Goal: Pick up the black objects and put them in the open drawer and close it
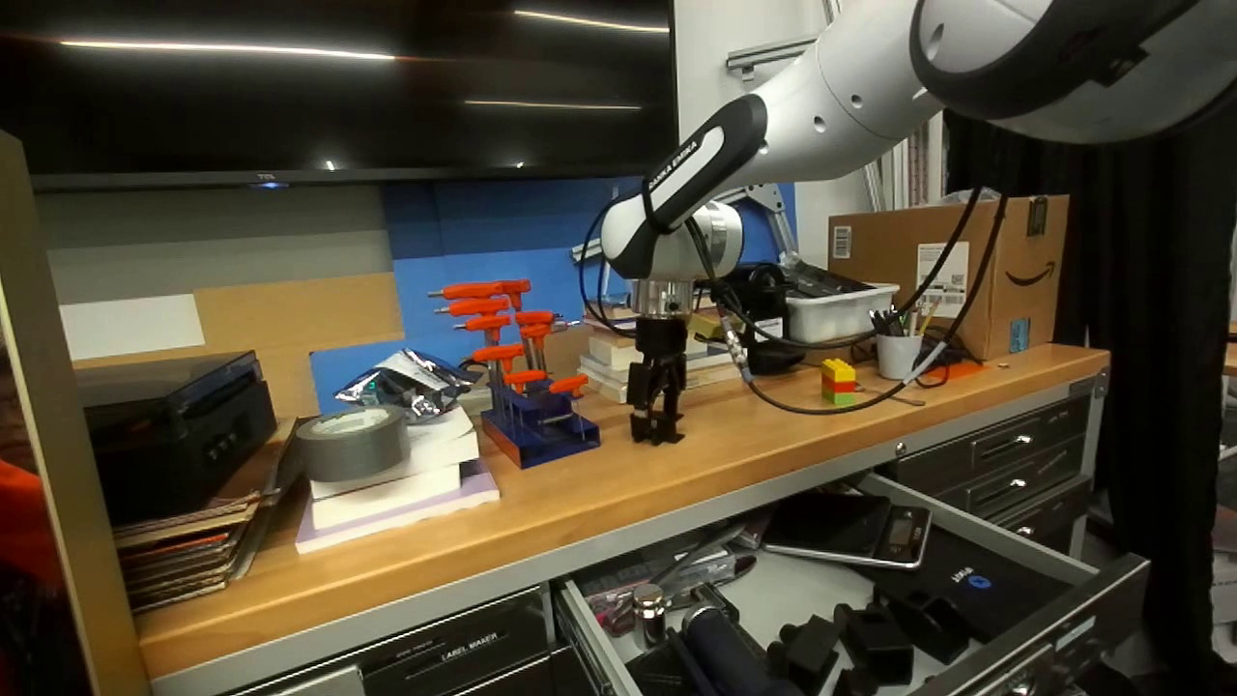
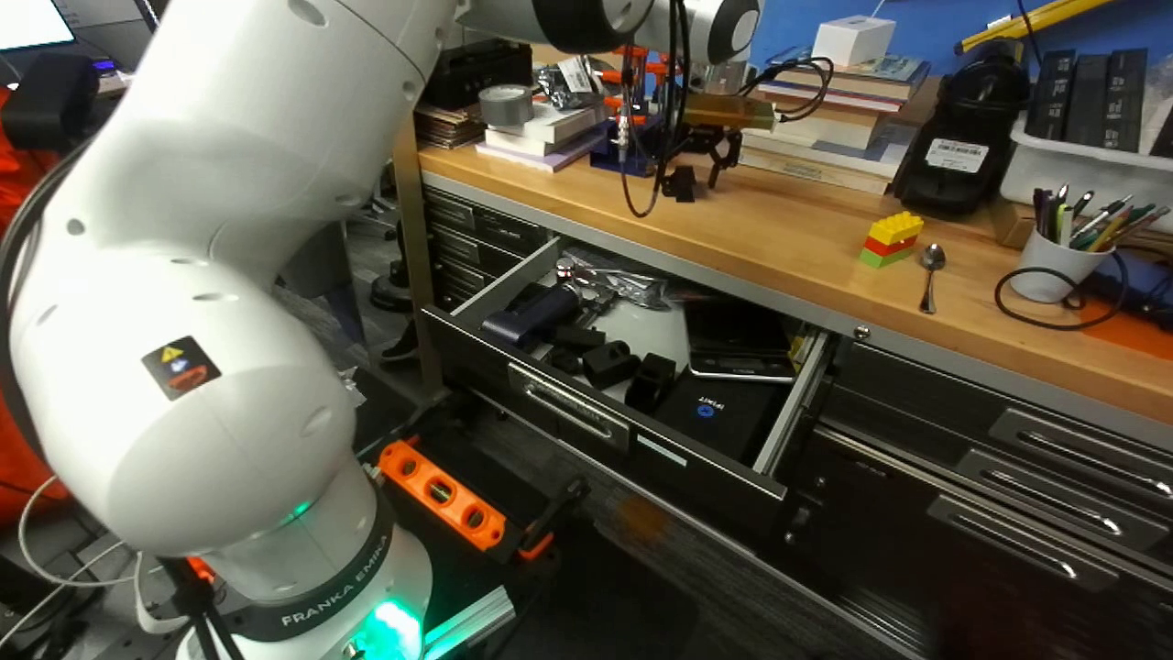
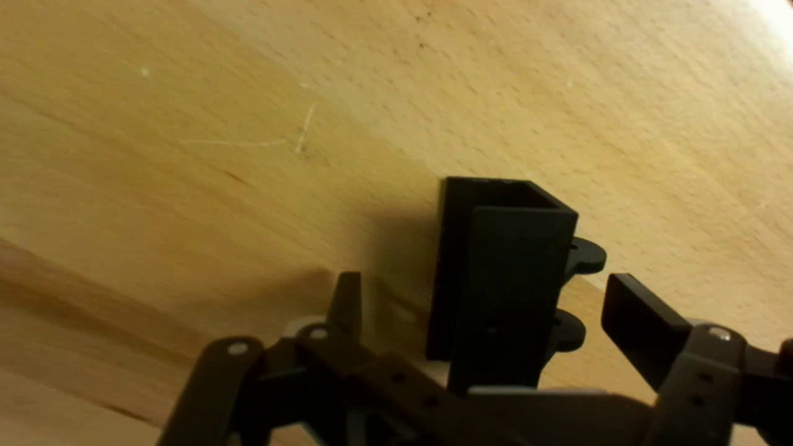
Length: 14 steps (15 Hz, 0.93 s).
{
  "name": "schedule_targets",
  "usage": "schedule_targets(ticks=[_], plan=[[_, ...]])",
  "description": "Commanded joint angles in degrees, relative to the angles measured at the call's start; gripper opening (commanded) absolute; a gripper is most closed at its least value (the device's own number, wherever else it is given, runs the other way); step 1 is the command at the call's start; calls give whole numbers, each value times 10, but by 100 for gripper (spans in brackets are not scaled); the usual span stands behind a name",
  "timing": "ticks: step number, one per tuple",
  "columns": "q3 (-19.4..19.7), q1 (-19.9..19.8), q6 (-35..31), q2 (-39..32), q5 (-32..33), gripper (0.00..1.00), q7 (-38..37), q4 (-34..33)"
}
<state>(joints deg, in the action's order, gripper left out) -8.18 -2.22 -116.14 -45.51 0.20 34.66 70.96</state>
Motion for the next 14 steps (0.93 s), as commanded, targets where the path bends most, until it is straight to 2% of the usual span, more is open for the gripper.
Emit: schedule_targets(ticks=[1,4,5,7,10,14], plan=[[-1,5,-1,-23,-8,100,-18,-37],[1,7,-3,-28,-1,98,-21,-39],[2,7,-2,-28,1,74,-20,-39],[3,8,-7,-28,5,71,-19,-37],[4,8,-7,-26,6,45,-18,-38],[6,8,-5,-21,9,16,-20,-34]])
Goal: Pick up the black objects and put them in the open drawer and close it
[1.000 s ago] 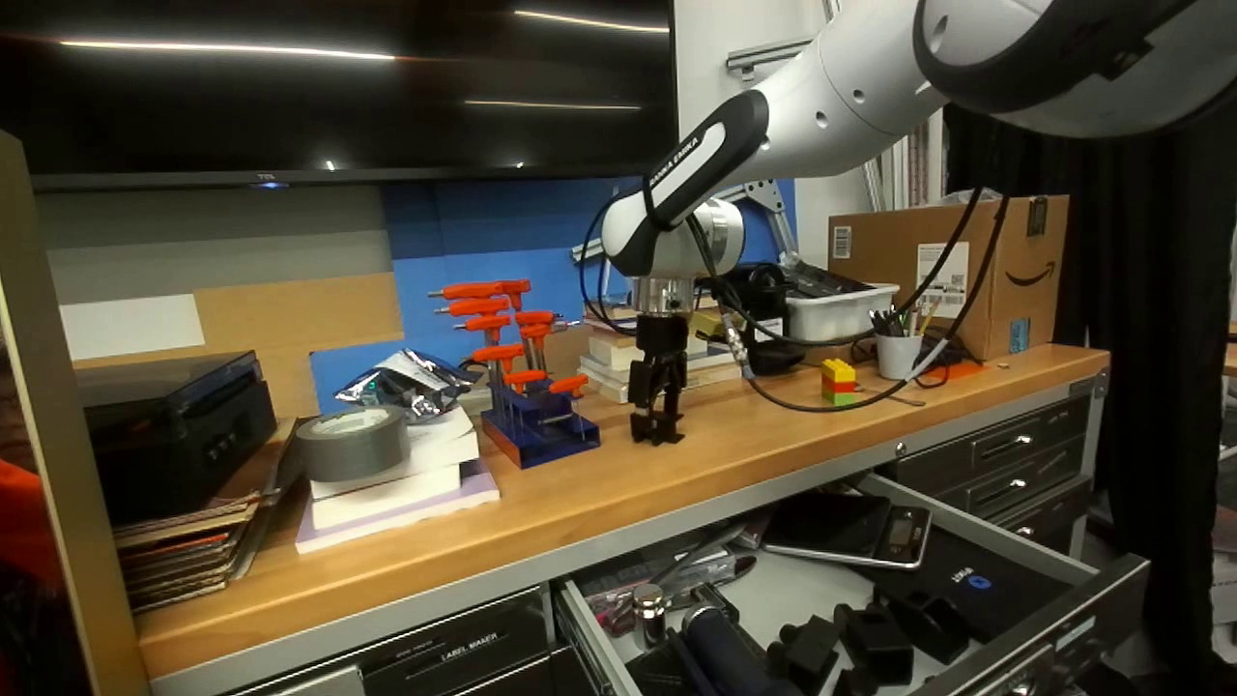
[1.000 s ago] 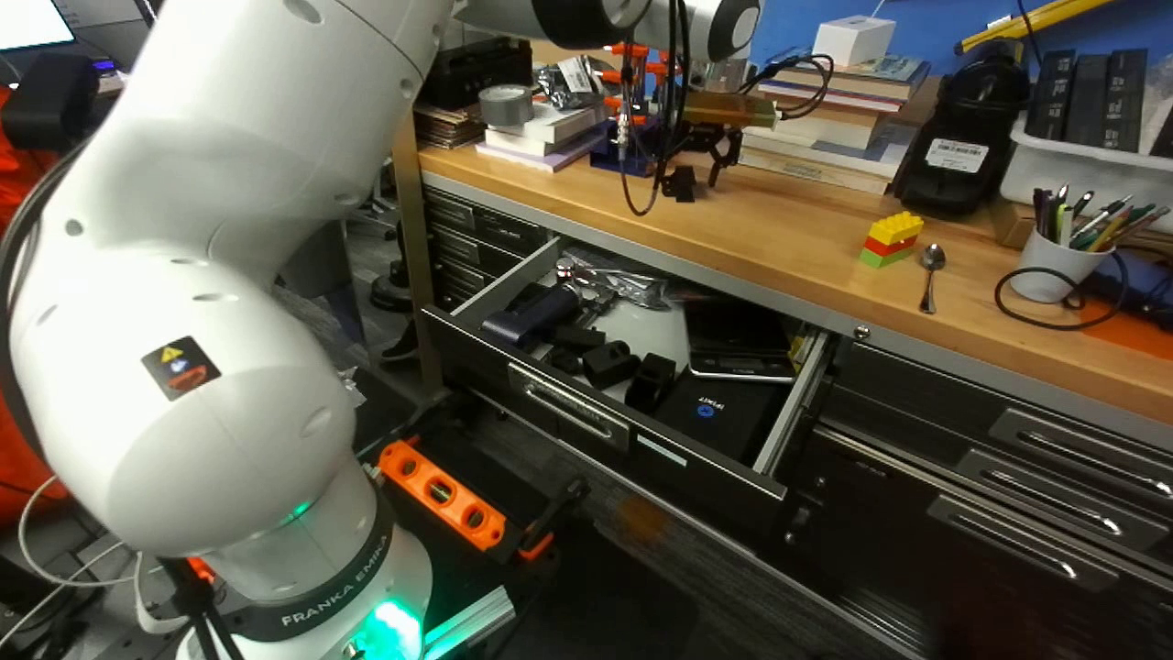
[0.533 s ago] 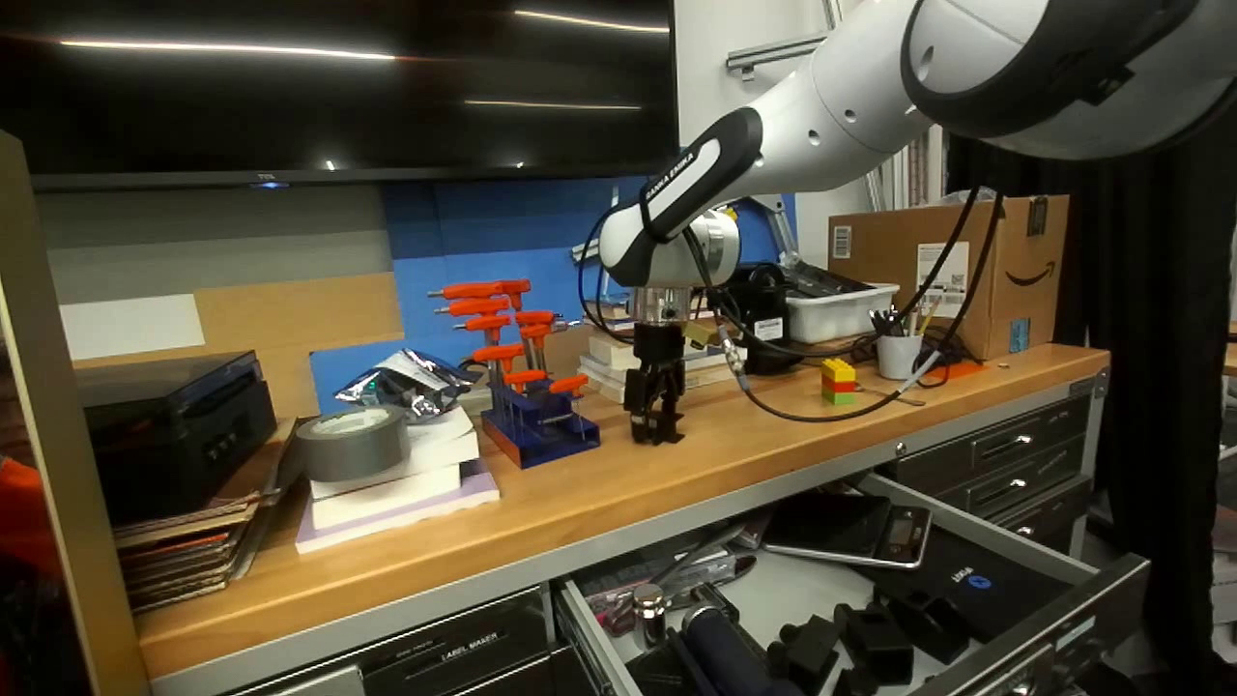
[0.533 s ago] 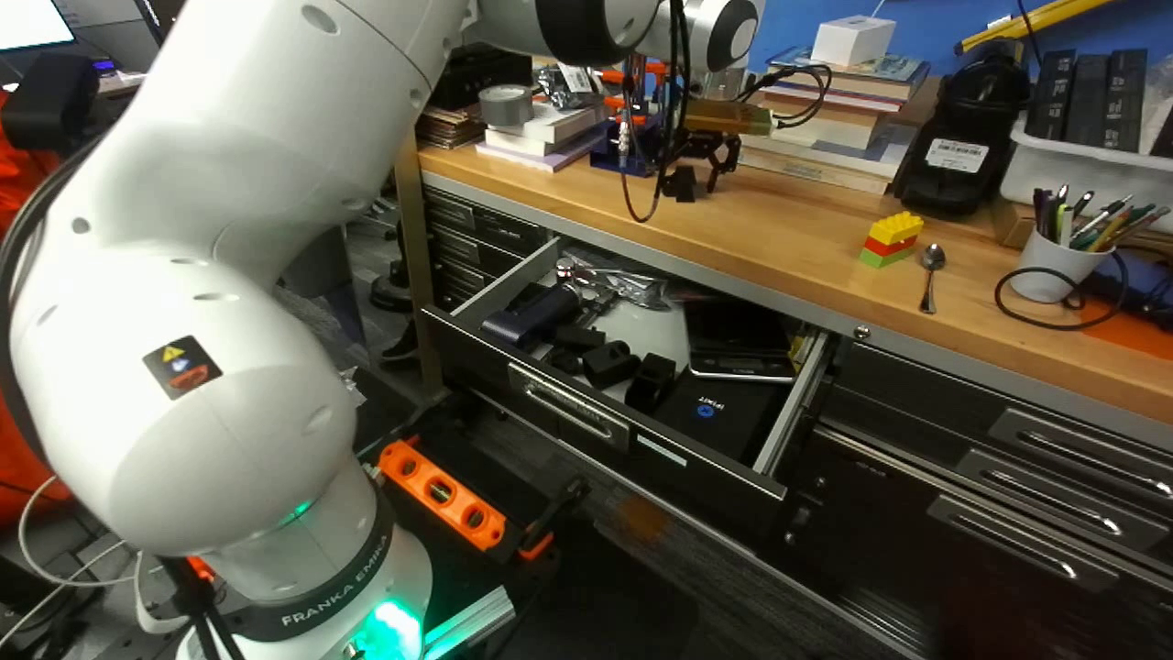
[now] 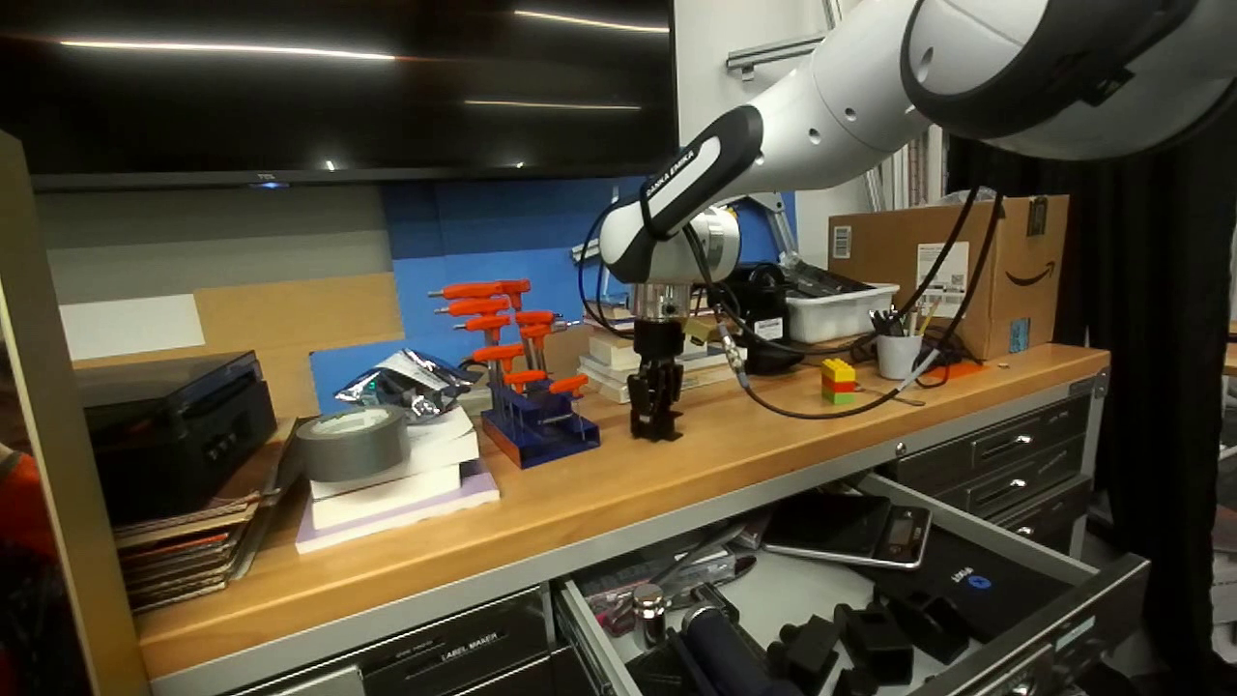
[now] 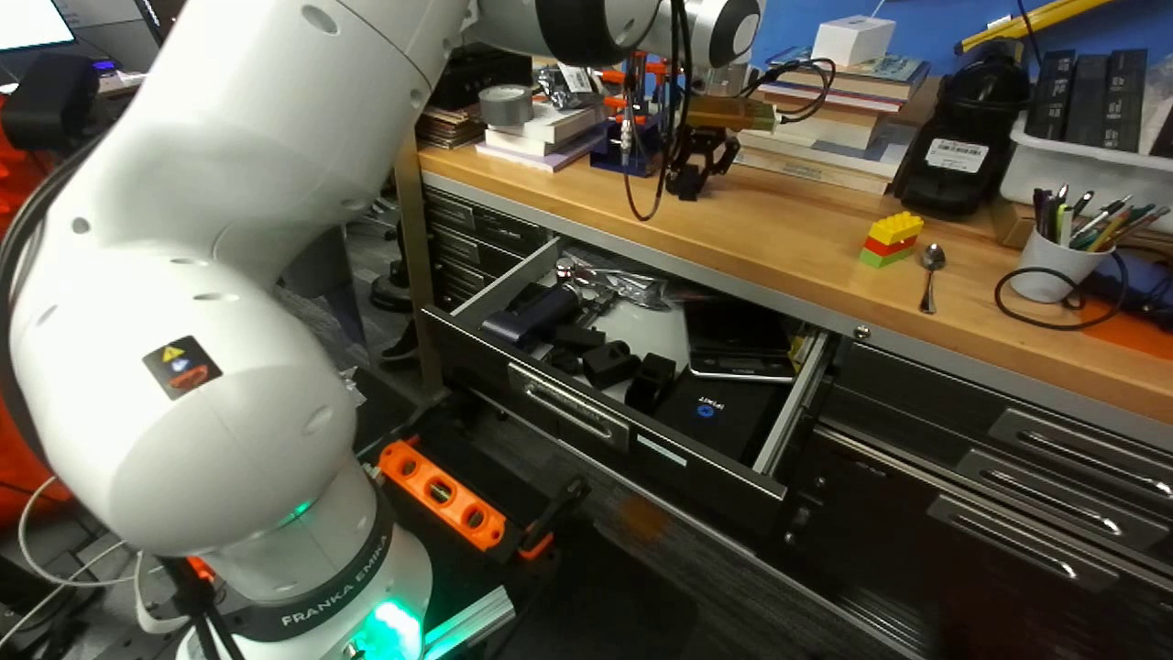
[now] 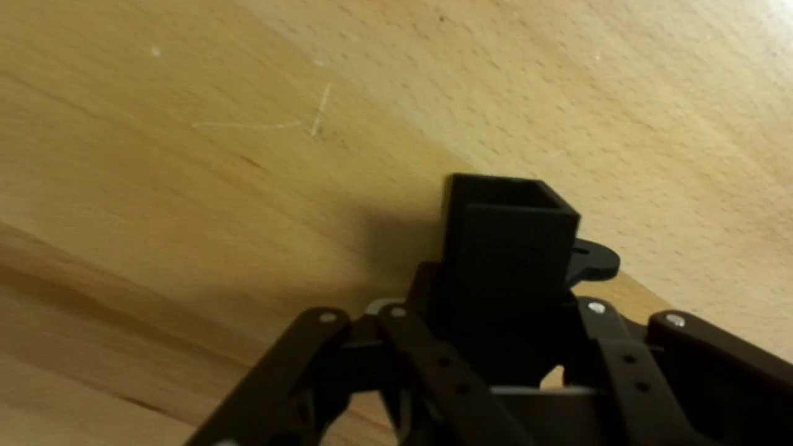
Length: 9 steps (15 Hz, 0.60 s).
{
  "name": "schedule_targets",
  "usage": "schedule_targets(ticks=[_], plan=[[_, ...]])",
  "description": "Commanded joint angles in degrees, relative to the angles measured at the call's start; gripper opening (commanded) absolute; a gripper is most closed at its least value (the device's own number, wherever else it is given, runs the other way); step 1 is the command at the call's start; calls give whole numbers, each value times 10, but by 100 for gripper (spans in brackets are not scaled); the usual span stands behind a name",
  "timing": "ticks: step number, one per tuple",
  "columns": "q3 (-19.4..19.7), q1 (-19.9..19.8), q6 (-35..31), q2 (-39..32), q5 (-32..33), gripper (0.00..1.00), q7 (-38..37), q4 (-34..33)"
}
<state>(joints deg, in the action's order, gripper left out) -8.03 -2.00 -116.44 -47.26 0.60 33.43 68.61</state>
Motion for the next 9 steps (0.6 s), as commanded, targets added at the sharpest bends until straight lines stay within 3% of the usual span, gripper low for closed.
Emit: schedule_targets(ticks=[1,6,9], plan=[[6,7,-2,2,7,13,-11,-6],[19,8,-5,49,23,15,-39,48],[35,6,-21,125,40,15,-82,145]])
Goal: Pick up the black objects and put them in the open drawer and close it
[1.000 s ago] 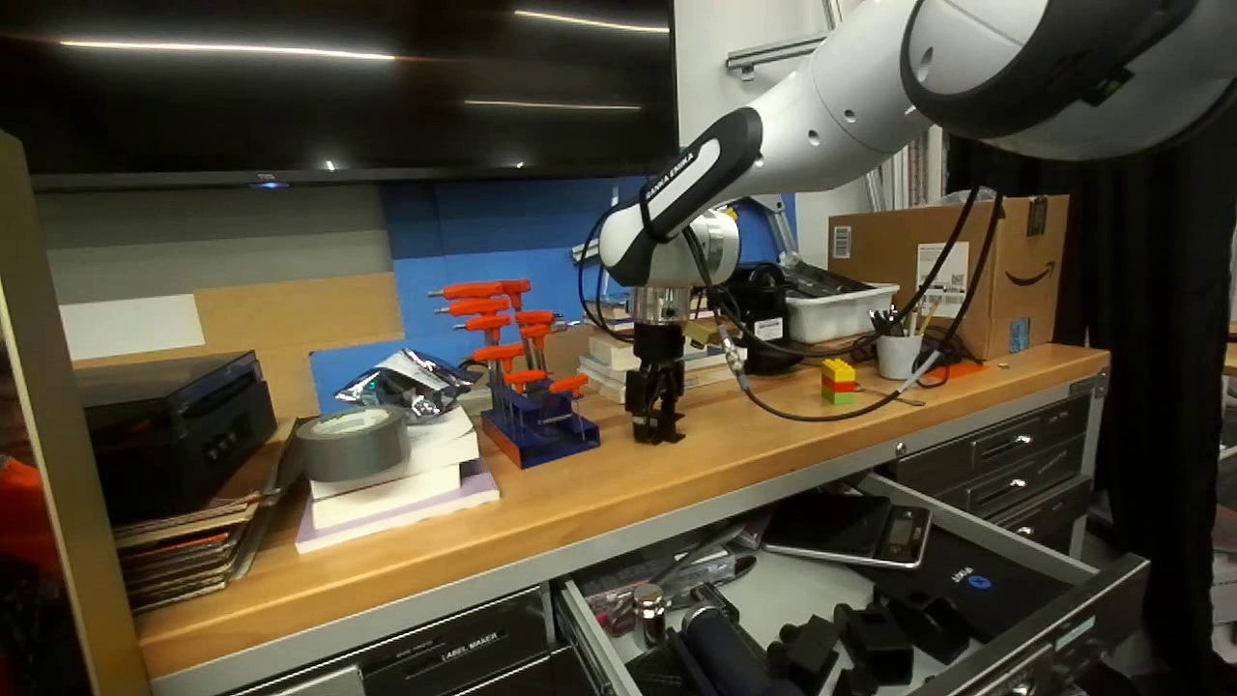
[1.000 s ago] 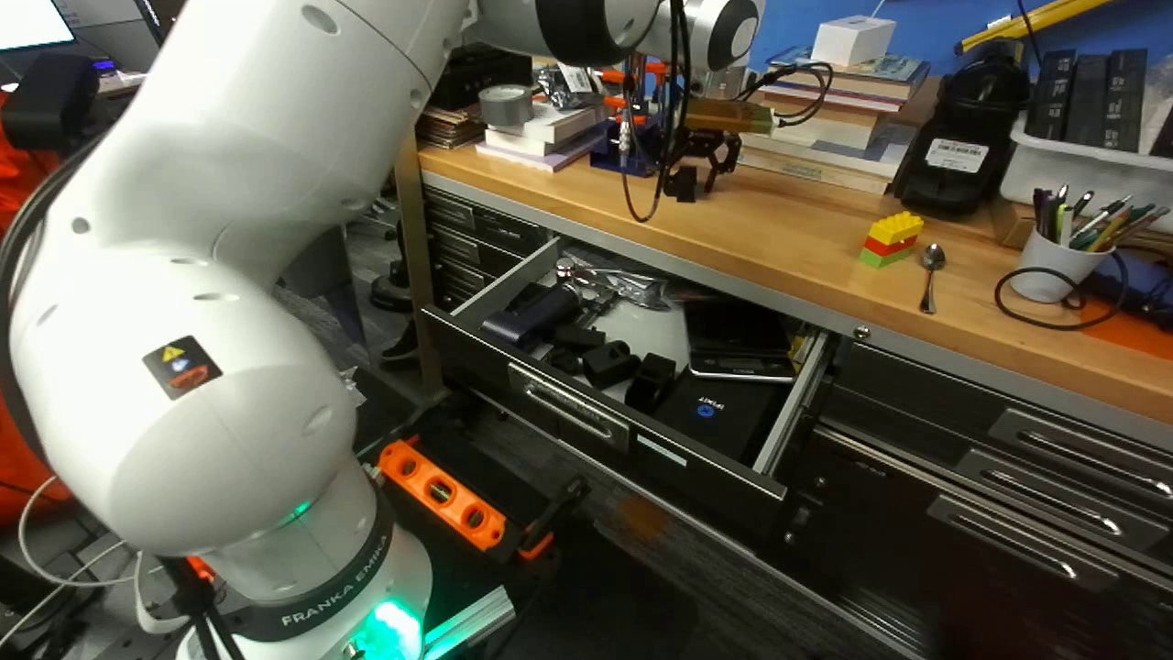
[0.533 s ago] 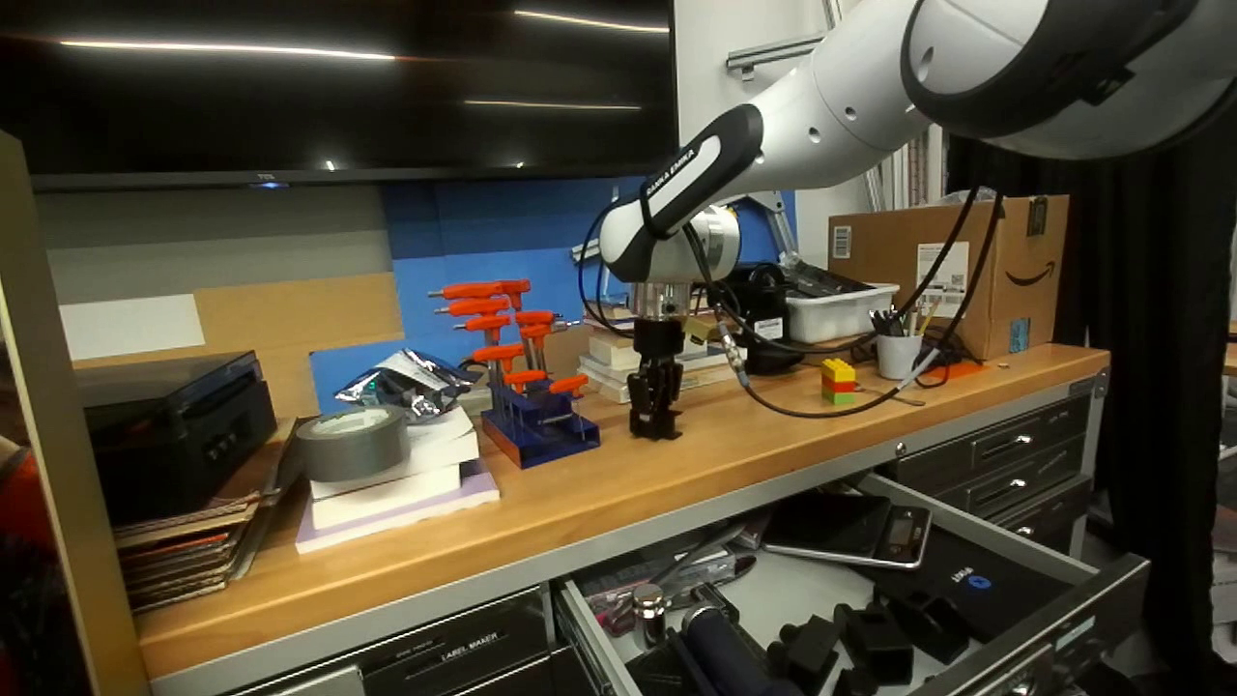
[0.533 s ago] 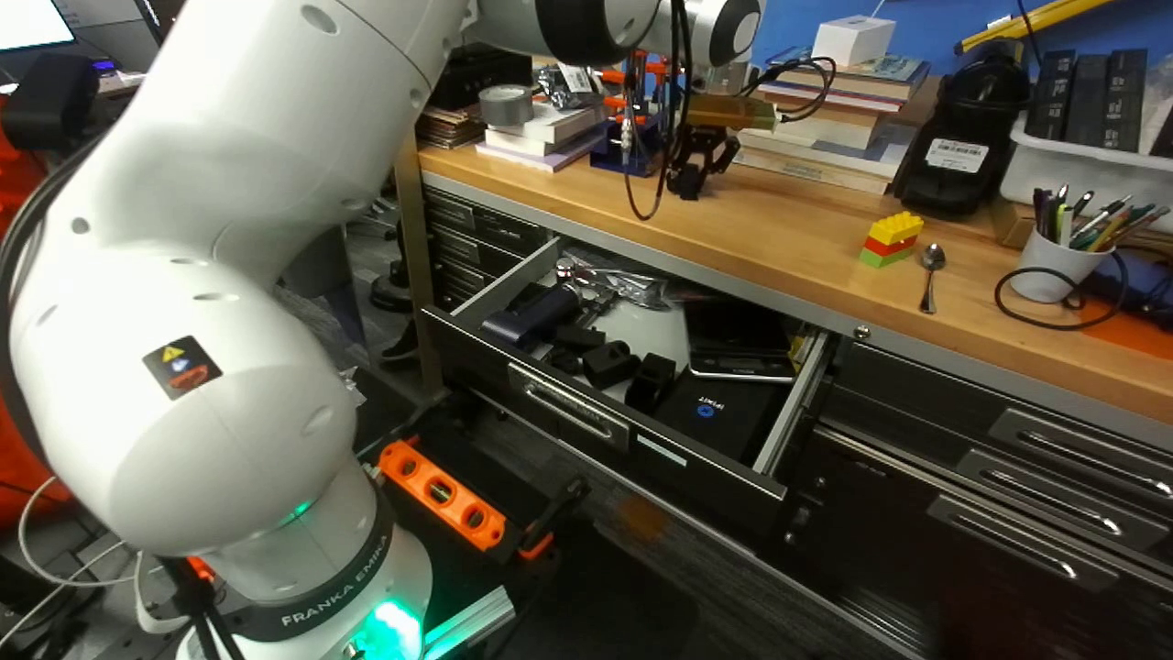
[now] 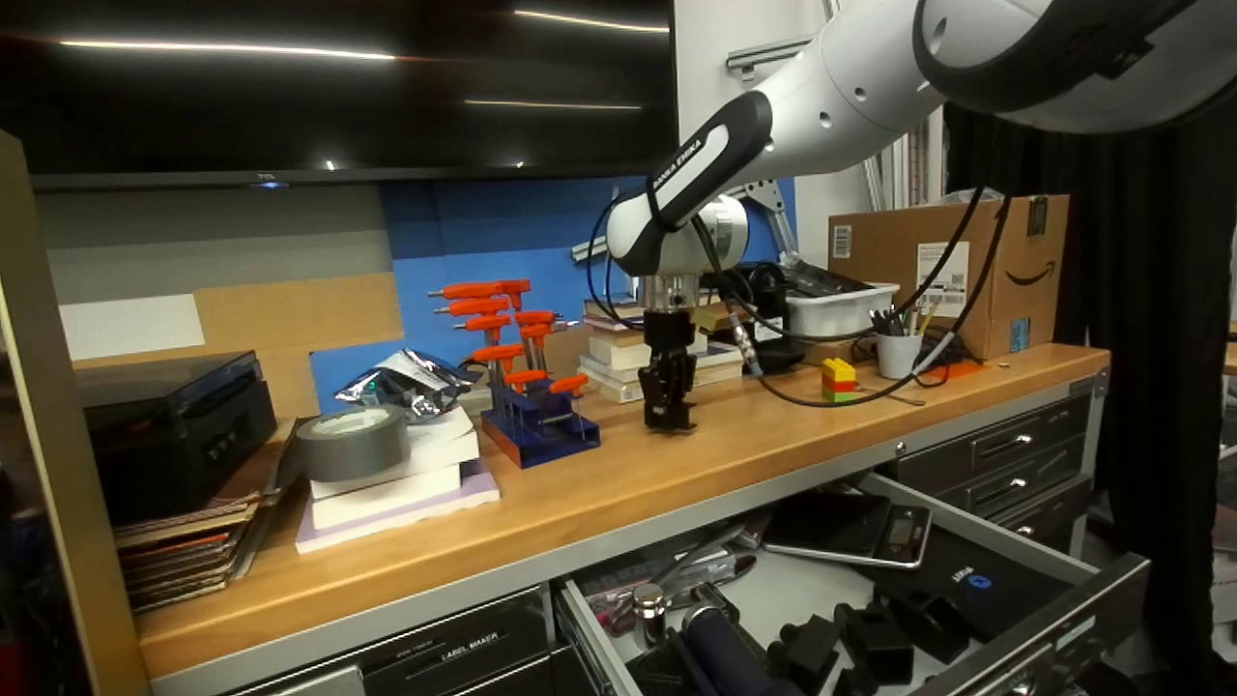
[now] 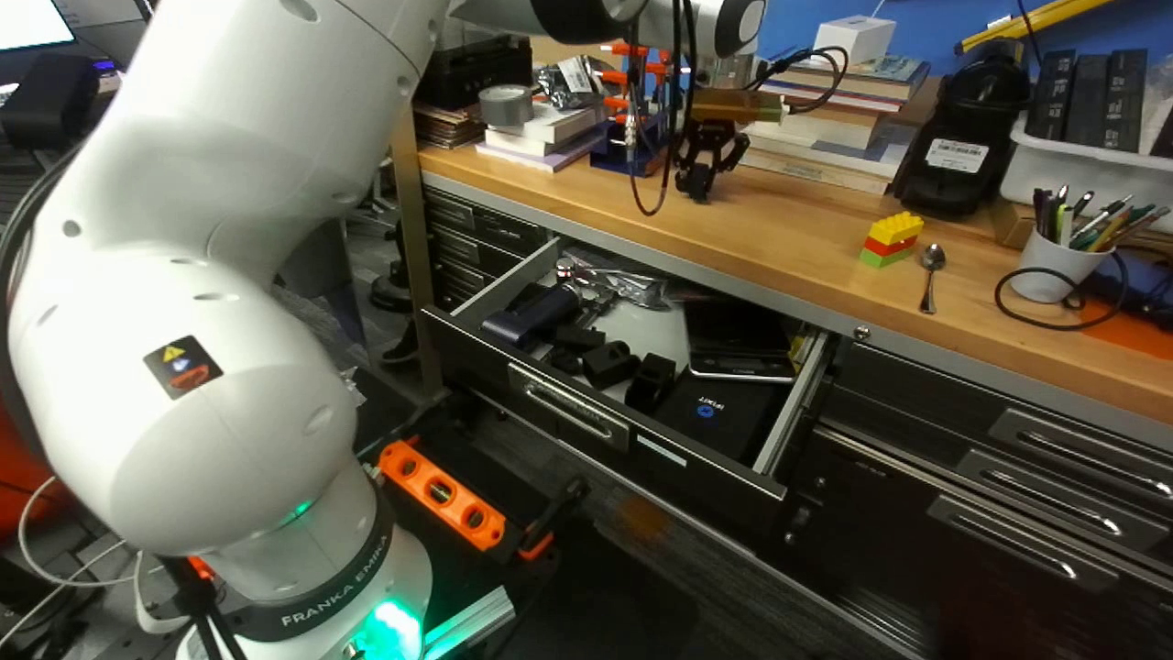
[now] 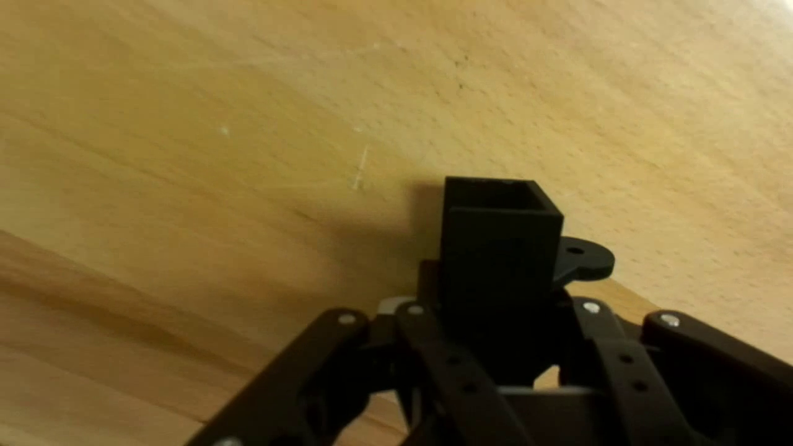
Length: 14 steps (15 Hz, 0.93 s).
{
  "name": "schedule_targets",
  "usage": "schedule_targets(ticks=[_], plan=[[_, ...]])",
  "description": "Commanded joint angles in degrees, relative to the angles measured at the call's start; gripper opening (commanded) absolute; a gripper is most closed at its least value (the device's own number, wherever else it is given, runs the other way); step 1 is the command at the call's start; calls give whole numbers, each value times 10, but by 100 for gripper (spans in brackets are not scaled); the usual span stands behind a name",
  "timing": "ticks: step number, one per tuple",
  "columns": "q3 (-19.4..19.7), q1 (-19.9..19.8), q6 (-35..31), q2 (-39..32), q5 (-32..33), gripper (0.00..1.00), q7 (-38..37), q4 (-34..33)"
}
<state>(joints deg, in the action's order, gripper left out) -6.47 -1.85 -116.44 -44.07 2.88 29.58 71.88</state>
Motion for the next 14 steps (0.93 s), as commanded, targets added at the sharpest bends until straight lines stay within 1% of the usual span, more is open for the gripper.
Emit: schedule_targets(ticks=[1,4,8,11,14], plan=[[26,4,-19,114,22,15,-61,134],[41,3,-22,180,24,15,-113,212],[52,0,-37,261,12,15,-163,321],[56,1,-81,304,3,15,-200,412],[56,1,-148,339,-14,15,-229,511]])
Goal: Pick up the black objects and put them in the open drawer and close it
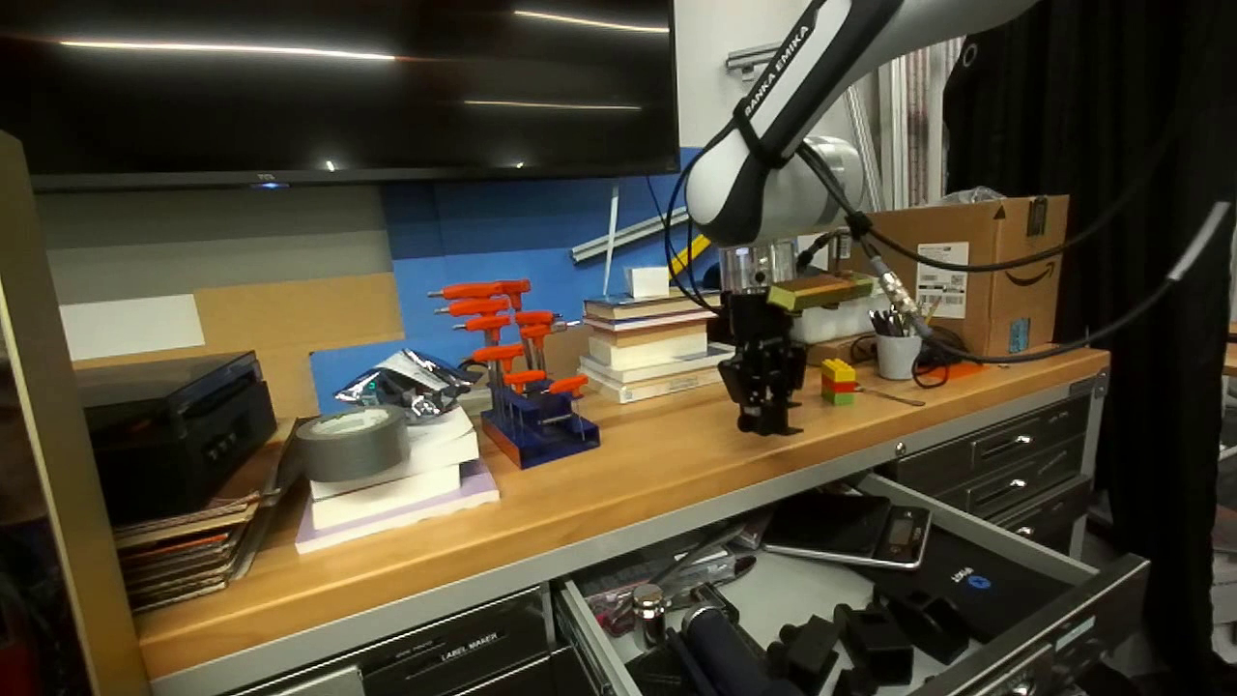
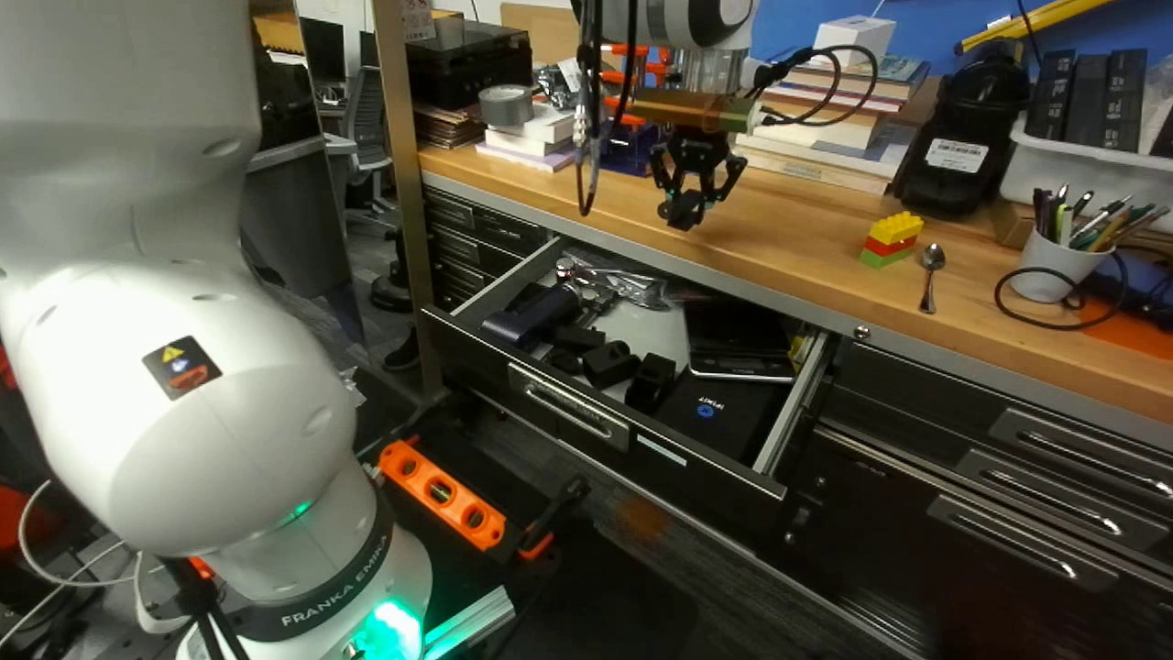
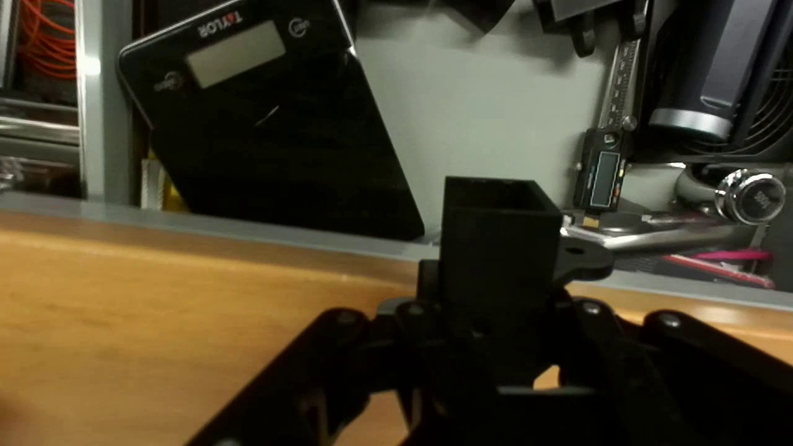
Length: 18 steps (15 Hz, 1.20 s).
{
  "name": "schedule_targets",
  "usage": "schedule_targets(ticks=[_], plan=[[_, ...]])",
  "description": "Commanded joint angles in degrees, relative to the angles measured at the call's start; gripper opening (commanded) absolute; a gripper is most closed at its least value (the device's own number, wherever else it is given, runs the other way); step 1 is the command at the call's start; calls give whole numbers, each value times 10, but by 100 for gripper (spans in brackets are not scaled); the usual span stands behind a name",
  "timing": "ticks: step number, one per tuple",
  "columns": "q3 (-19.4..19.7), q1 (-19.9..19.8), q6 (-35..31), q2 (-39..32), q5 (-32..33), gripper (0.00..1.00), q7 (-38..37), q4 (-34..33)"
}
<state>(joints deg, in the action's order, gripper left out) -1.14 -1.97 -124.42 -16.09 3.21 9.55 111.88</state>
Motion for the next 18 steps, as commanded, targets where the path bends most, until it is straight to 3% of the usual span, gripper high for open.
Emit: schedule_targets(ticks=[1,7,12,18], plan=[[2,2,-90,72,-22,15,-34,145],[4,12,-223,71,-21,15,-86,255],[9,23,-293,3,2,15,-124,241],[-6,16,-325,-48,-3,15,-60,220]])
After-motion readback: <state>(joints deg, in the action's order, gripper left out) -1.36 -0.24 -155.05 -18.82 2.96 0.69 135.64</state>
